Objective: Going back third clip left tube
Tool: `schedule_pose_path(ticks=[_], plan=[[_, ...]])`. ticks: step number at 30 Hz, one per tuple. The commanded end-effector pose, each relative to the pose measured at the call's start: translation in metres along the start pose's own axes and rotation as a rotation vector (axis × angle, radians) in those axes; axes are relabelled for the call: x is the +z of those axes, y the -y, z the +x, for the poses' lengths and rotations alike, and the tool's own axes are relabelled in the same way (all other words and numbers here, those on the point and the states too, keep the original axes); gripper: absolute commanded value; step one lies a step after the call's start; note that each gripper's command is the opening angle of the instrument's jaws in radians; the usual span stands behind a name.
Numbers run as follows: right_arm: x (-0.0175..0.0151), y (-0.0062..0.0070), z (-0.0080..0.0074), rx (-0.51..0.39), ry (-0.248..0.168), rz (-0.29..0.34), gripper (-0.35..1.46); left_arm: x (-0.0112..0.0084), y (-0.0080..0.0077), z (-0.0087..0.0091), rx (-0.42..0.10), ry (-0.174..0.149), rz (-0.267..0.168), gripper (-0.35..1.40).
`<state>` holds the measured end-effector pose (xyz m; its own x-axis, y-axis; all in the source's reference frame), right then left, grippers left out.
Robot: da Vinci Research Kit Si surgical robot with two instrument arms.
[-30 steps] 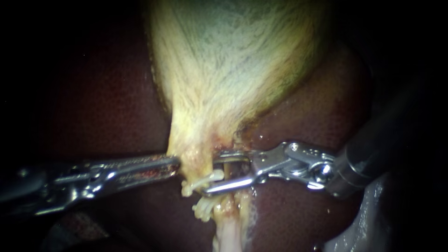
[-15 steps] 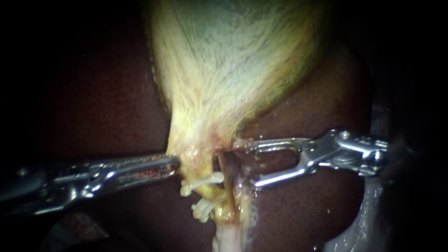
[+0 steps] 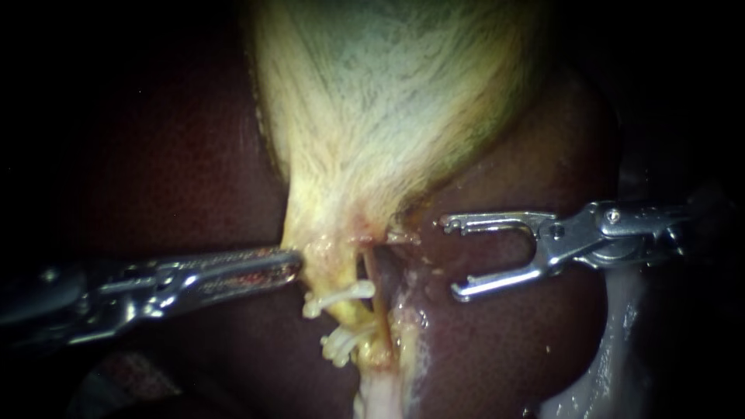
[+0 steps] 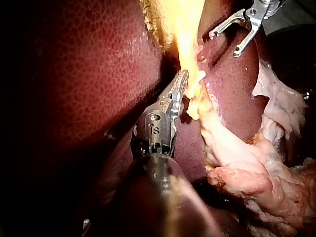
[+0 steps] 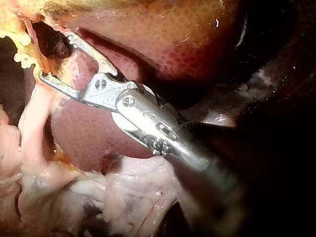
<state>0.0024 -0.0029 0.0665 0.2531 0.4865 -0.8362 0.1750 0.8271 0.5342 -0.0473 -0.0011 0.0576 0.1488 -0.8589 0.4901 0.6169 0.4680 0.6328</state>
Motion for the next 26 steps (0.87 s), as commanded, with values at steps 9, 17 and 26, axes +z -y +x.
schedule_pose_path(ticks=[9, 17, 26], plan=[[0.0, 0.0001, 0.0, -0.006, 0.0, -0.001, 0.58, 0.0045, 0.0008, 0.002, 0.011, -0.017, 0.0, -0.1], [0.0, 0.0002, 0.0, -0.006, 0.0, 0.0, 0.58, 0.0049, 0.0009, 0.0022, 0.013, -0.019, 0.0, -0.1], [0.0, 0.0002, 0.0001, -0.013, 0.0, -0.001, 0.58, 0.0049, 0.0008, 0.0022, 0.013, -0.02, 0.0, -0.1]])
